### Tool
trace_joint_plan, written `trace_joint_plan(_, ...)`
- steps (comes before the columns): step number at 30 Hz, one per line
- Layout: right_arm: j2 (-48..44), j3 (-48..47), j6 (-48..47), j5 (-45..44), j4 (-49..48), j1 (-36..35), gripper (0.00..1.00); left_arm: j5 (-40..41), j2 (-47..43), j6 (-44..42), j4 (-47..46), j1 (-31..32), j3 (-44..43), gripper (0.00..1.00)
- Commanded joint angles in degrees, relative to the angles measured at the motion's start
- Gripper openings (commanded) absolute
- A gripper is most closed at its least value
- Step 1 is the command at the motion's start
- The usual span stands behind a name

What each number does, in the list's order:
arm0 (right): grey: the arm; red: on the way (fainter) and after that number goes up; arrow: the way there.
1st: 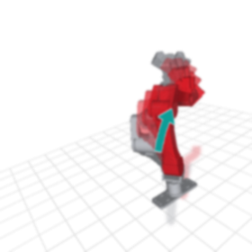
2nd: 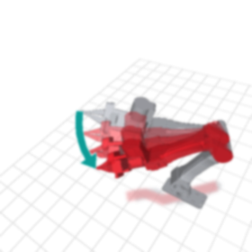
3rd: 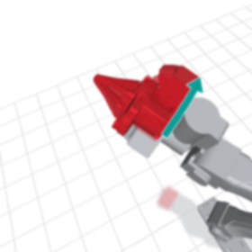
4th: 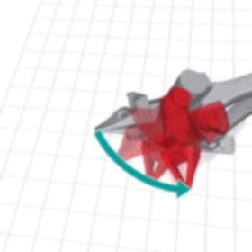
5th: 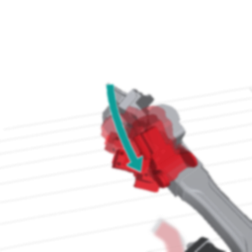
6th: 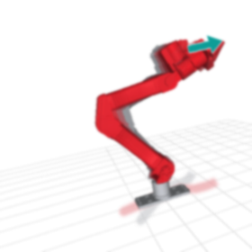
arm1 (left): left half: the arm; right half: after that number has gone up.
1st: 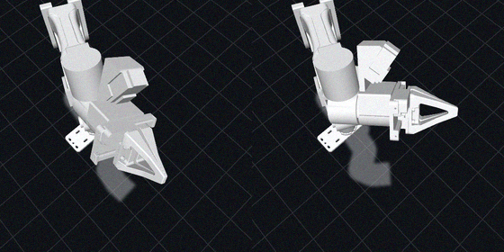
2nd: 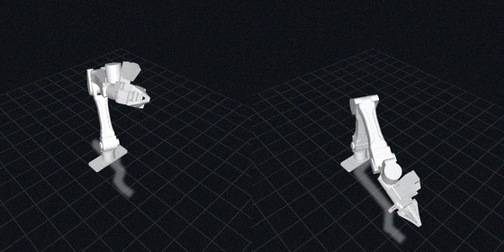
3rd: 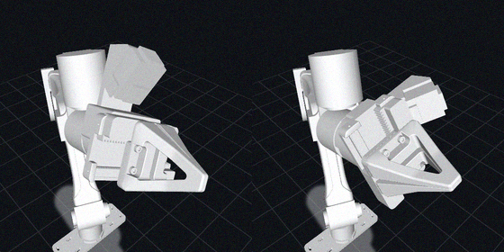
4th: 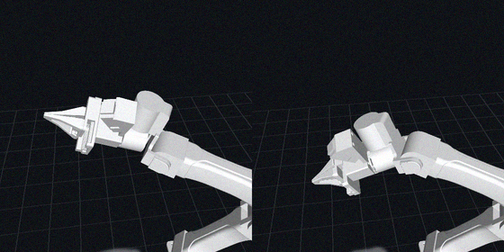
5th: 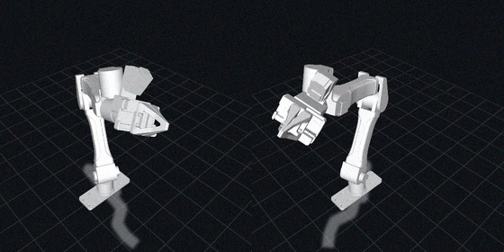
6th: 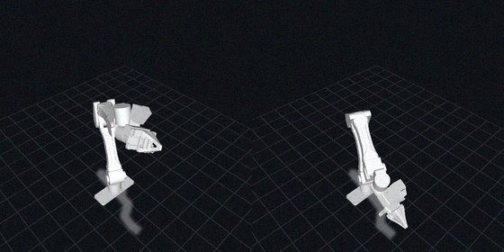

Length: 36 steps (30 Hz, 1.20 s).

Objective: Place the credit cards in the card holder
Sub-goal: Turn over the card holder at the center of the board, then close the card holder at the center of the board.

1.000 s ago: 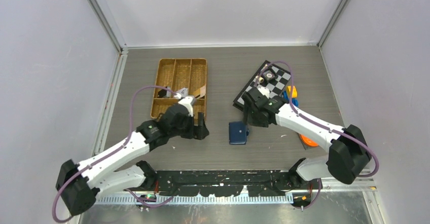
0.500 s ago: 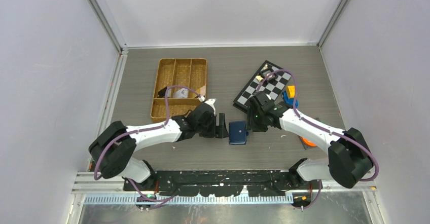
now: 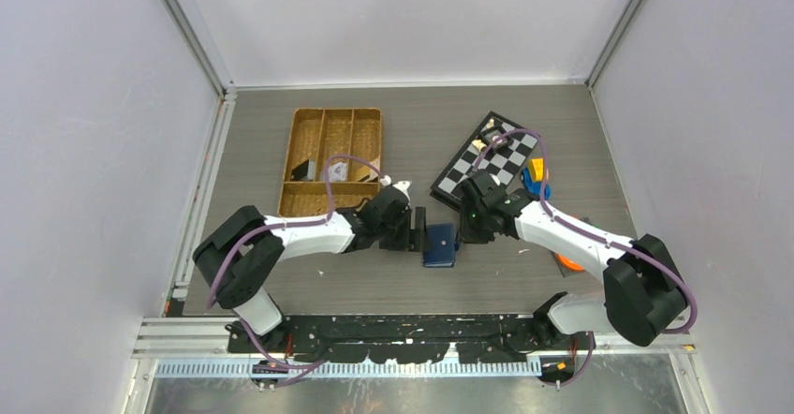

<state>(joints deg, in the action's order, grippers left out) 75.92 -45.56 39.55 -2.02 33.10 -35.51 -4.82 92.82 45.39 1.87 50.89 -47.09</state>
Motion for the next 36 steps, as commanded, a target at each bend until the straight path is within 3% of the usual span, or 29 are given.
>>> trace_joint_plan(1,0.4,0.4,-0.6,-1.1,-1.4,0.3,0.27,-0.7,1.4,-1.4,-2.2,0.1,-2.8,0.71)
trace_joint_plan(11,-1.1,1.1,-0.1,-1.0,-1.7,0.3,0.14,-1.9,5.0,-1.7,-2.3,0.3,-3.9,0.67)
trace_joint_plan(25,-4.6,4.0,0.3,3.9,-6.0,0.3,0.01,4.4,9.9,-5.1,9.3,3.7,-8.8,0.45)
trace_joint_plan(36,0.0,7.1,0.4,10.3,-15.7,0.6,0.01,6.4,11.2,-4.9,11.2,4.3,-8.9,0.35)
